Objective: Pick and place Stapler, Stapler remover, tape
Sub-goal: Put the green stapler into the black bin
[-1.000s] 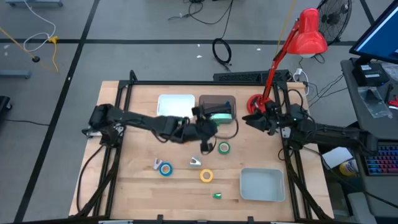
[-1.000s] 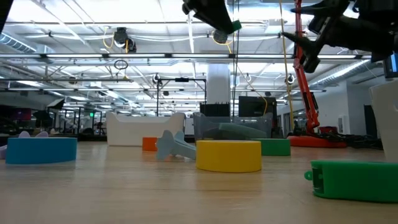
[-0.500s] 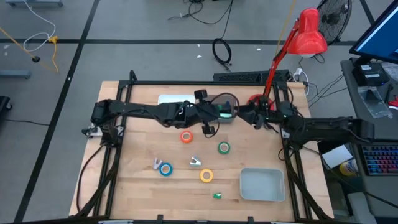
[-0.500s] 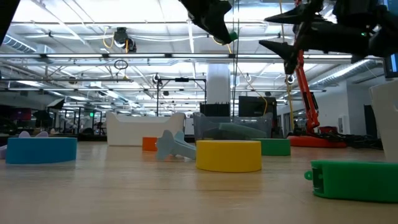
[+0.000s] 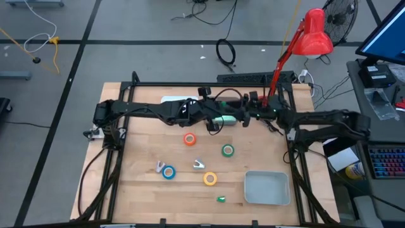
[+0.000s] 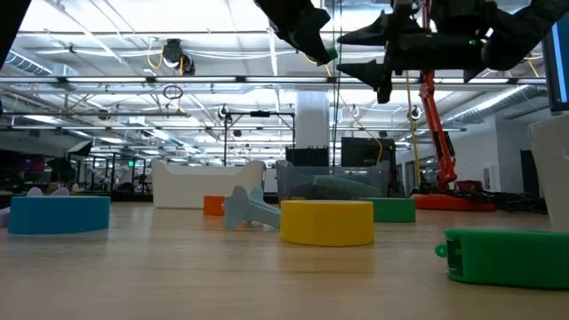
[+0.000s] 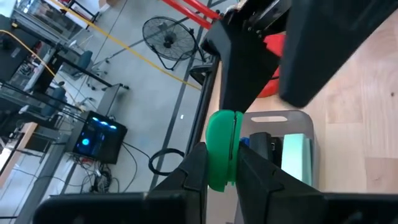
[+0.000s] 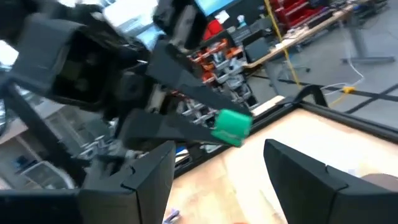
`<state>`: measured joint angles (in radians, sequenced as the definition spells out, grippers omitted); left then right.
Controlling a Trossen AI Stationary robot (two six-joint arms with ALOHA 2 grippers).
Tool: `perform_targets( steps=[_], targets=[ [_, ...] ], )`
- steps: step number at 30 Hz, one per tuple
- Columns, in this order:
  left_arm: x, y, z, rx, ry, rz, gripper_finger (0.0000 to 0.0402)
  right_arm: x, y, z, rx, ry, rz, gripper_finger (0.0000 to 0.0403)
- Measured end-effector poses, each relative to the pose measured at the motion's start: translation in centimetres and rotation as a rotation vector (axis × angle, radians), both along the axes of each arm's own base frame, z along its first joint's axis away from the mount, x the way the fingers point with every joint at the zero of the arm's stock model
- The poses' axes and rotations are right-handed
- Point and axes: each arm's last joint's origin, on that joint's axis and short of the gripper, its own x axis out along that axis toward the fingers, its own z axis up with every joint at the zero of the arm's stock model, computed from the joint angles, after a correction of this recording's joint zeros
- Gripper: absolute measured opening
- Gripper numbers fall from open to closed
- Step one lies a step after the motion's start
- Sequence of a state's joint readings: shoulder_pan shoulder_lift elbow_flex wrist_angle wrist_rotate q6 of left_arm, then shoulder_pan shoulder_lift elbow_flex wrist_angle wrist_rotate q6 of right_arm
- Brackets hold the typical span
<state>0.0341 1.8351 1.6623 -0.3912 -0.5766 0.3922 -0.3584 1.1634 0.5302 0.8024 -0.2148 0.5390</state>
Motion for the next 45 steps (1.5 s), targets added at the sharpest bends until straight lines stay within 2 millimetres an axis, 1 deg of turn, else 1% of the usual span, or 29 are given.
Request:
perform_targets(
  steps=[4, 14, 22, 35, 45],
  targets=[
    [-0.01, 0.00, -0.02, 0.012, 0.012, -0.008, 0.0053, 0.40, -0.17, 0.20, 0.006, -0.002, -0.006, 0.0240],
    [0.03, -0.07, 0.00, 0.008, 0.011, -0.024, 0.0053, 0.39, -0.31, 0.33, 0.017, -0.012, -0.035, 0.0236],
    [0.41, -0.13, 0.58, -0.007, -0.066, -0.048, 0.0053, 0.38, -0.31, 0.37, 0.023, -0.017, -0.035, 0.0227],
    [0.45, -0.52, 0.55, -0.014, -0.070, -0.053, 0.0053, 0.33, -0.37, 0.73, 0.019, -0.055, -0.062, 0.0225],
    [0.70, -0.52, 0.48, -0.018, -0.089, -0.056, 0.0053, 0.31, -0.42, 0.70, 0.029, -0.051, -0.076, 0.0192]
  ],
)
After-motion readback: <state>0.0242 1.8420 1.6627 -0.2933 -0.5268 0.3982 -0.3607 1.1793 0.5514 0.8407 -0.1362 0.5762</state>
